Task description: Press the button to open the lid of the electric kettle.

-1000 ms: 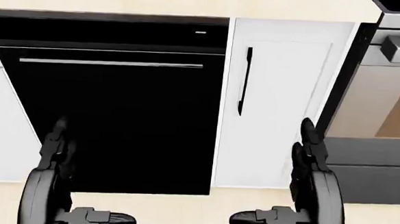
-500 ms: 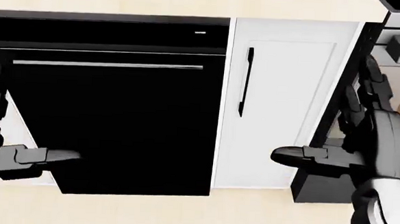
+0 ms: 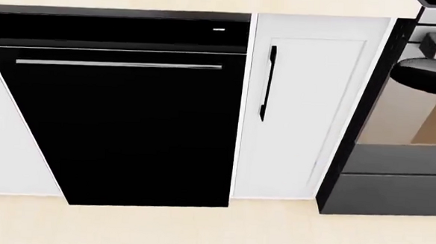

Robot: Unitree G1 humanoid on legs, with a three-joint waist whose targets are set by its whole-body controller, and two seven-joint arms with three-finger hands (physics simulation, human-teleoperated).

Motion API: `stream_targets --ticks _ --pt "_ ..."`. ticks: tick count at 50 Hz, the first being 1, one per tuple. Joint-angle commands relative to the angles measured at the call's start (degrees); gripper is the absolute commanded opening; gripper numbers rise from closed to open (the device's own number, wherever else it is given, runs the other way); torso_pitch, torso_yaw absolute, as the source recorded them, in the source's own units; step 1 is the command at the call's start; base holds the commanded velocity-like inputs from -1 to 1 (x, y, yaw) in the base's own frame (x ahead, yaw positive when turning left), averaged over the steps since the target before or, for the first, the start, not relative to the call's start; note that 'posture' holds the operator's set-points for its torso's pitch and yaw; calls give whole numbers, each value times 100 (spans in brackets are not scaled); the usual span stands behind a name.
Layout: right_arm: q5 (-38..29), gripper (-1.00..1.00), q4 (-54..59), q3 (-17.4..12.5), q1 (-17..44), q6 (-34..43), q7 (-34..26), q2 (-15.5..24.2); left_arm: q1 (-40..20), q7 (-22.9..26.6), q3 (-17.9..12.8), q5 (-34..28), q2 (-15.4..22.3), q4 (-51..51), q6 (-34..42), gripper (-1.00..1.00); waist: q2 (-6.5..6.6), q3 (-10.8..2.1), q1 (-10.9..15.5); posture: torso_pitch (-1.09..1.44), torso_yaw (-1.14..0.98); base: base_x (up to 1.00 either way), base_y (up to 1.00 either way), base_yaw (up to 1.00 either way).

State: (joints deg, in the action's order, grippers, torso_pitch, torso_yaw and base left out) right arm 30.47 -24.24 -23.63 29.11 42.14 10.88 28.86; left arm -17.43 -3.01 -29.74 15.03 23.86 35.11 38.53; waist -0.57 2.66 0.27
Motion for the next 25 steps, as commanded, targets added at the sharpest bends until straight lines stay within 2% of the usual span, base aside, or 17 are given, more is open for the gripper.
stream_targets --ticks 1,5,13,14,15,16,17,20,22,25 --pt "-46 100 -96 -111 178 -96 -43 151 -121 -54 -224 180 93 166 -95 100 17 -108 6 0 0 0 0 0" --pt "0 100 45 -239 329 -60 -50 355 -97 -186 -508 500 265 117 -28 100 26 -71 2 0 0 2 0 0" --pt "117 100 405 -407 469 -184 -22 724 -6 -349 -879 904 657 101 82 100 46 -40 1 0 0 4 0 0" --pt "141 100 435 -424 485 -194 -10 776 -12 -378 -877 919 693 97 95 100 65 -167 -12 0 0 6 0 0" --pt "157 100 469 -427 503 -212 6 814 -20 -395 -888 949 724 101 112 100 55 -6 -3 0 0 5 0 0" --pt "177 100 477 -426 509 -215 20 832 -21 -404 -887 961 741 96 112 100 70 -131 -13 0 0 5 0 0" --pt "192 100 470 -417 503 -224 25 851 -32 -424 -893 985 759 98 123 100 80 -150 -16 0 0 9 0 0" --pt "205 100 480 -392 473 -264 29 857 -31 -453 -906 1011 801 114 131 100 78 -41 -20 0 0 22 0 0" --pt "229 100 477 -399 495 -242 39 879 -25 -457 -922 1033 816 115 134 100 36 87 -28 0 0 36 0 0" --pt "259 100 477 -407 505 -239 48 907 -17 -463 -931 1049 836 109 125 100 -42 114 -38 0 0 38 0 0"
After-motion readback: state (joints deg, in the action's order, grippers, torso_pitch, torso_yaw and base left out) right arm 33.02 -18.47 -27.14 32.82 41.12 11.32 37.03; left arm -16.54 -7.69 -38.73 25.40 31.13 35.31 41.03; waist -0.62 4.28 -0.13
